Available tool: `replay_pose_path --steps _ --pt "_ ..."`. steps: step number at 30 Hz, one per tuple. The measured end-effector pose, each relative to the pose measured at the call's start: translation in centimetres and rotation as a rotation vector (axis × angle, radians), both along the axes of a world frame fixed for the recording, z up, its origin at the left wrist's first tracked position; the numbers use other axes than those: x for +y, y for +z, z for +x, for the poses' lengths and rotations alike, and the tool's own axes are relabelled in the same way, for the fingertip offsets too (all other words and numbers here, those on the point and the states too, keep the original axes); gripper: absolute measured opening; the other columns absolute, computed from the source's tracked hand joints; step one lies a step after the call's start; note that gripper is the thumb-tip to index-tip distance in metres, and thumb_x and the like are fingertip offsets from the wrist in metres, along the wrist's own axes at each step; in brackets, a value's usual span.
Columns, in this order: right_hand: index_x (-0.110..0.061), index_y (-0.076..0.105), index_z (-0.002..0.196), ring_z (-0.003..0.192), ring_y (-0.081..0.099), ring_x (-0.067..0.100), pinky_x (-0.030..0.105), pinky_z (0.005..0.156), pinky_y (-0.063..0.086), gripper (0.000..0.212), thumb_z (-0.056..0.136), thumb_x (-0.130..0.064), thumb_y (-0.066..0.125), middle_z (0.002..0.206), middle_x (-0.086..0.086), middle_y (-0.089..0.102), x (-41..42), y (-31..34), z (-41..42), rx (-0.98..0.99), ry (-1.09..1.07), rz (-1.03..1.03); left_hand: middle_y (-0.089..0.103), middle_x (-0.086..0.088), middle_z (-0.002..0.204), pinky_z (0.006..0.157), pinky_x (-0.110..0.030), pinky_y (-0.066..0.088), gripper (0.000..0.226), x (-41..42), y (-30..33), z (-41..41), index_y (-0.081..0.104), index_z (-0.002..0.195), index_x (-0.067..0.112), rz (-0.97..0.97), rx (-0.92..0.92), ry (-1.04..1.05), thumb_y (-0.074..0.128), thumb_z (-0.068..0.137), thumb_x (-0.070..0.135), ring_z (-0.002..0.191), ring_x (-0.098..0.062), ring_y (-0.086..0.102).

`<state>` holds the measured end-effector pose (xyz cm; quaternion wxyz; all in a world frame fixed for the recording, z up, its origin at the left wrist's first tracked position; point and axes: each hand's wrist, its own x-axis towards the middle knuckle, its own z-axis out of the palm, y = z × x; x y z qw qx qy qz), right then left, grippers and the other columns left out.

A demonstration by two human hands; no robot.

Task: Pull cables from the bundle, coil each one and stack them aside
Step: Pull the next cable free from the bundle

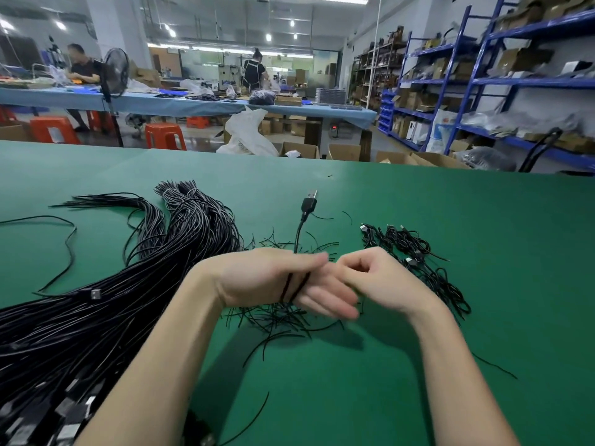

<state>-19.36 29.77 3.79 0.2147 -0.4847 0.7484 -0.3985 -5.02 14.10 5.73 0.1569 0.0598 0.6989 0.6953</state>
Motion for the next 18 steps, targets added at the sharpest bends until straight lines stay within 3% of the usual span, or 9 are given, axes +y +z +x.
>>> replay_pose_path --steps 2,3,6,9,11,13,15,17,18 --pt "-0.021 0.076 0.075 0.066 0.042 0.018 0.037 0.065 0.036 0.043 0.076 -0.062 0.068 0.067 0.006 0.059 -0.2 0.6 0.6 -0.016 0.015 0.014 0.058 -0.031 0.135 0.111 -0.035 0.045 0.062 0.7 0.1 -0.2 0.049 0.136 -0.015 -0.124 -0.09 0.0 0.029 0.109 0.037 0.127 -0.032 0.059" --pt "-0.02 0.078 0.078 0.068 0.05 0.019 0.039 0.069 0.044 0.047 0.069 -0.065 0.066 0.073 0.006 0.069 -0.4 0.8 1.0 -0.016 0.008 0.028 0.059 -0.028 0.134 0.111 -0.034 0.045 0.06 1.1 -0.1 -0.4 0.051 0.136 -0.014 -0.194 -0.14 0.028 0.031 0.109 0.036 0.127 -0.031 0.06" --pt "-0.021 0.08 0.08 0.087 0.072 0.018 0.043 0.091 0.056 0.027 0.079 -0.045 0.068 0.084 -0.003 0.079 -1.0 1.1 1.1 0.047 -0.082 0.055 0.061 -0.014 0.139 0.113 -0.029 0.042 0.052 1.7 -0.6 -1.0 0.056 0.137 -0.003 -0.351 -0.188 0.143 0.038 0.108 0.036 0.128 -0.018 0.059" --pt "-0.026 0.08 0.081 0.076 0.067 0.012 0.034 0.083 0.053 0.022 0.092 -0.04 0.068 0.077 -0.01 0.076 -0.7 1.7 1.1 0.076 -0.122 0.021 0.058 0.002 0.144 0.118 -0.025 0.03 0.051 0.9 -0.8 -0.9 0.058 0.14 0.013 -0.464 -0.154 0.236 0.047 0.104 0.048 0.131 -0.004 0.053" --pt "-0.026 0.08 0.085 0.079 0.069 0.01 0.031 0.081 0.054 0.02 0.093 -0.038 0.067 0.078 -0.009 0.076 -0.9 1.8 1.2 0.104 -0.166 -0.037 0.051 0.01 0.15 0.118 -0.024 0.024 0.051 0.6 -1.1 -1.1 0.053 0.144 0.023 -0.513 -0.096 0.286 0.045 0.103 0.051 0.135 0.001 0.045" --pt "-0.025 0.079 0.087 0.067 0.065 0.004 0.025 0.067 0.051 0.017 0.094 -0.035 0.067 0.074 -0.009 0.074 -1.2 1.7 1.4 0.1 -0.19 -0.102 0.048 0.013 0.151 0.124 -0.032 0.02 0.043 0.5 -1.6 -1.4 0.056 0.141 0.028 -0.423 -0.042 0.364 0.045 0.104 0.047 0.142 -0.003 0.039" --pt "-0.022 0.077 0.092 0.051 0.053 0.001 0.015 0.054 0.04 0.014 0.096 -0.03 0.066 0.069 -0.009 0.071 -1.3 1.5 1.2 -0.033 -0.158 -0.153 0.053 0.007 0.148 0.124 -0.036 0.022 0.033 0.2 -2.0 -1.5 0.063 0.129 0.019 -0.256 0.03 0.405 0.045 0.107 0.035 0.142 -0.008 0.042" --pt "-0.018 0.075 0.096 0.051 0.052 0.007 0.016 0.051 0.041 0.014 0.099 -0.026 0.064 0.077 -0.003 0.075 -1.1 1.2 0.9 -0.207 -0.113 -0.193 0.054 -0.006 0.148 0.124 -0.036 0.024 0.035 0.0 -2.0 -1.5 0.061 0.126 0.009 -0.089 0.091 0.408 0.046 0.106 0.034 0.141 -0.012 0.045" --pt "-0.015 0.074 0.097 0.052 0.052 0.009 0.017 0.05 0.042 0.016 0.1 -0.025 0.062 0.081 0.0 0.076 -1.1 0.9 0.9 -0.277 -0.083 -0.203 0.052 -0.008 0.148 0.123 -0.035 0.026 0.038 0.0 -1.9 -1.5 0.059 0.128 0.012 -0.003 0.108 0.427 0.049 0.103 0.038 0.14 -0.011 0.046"
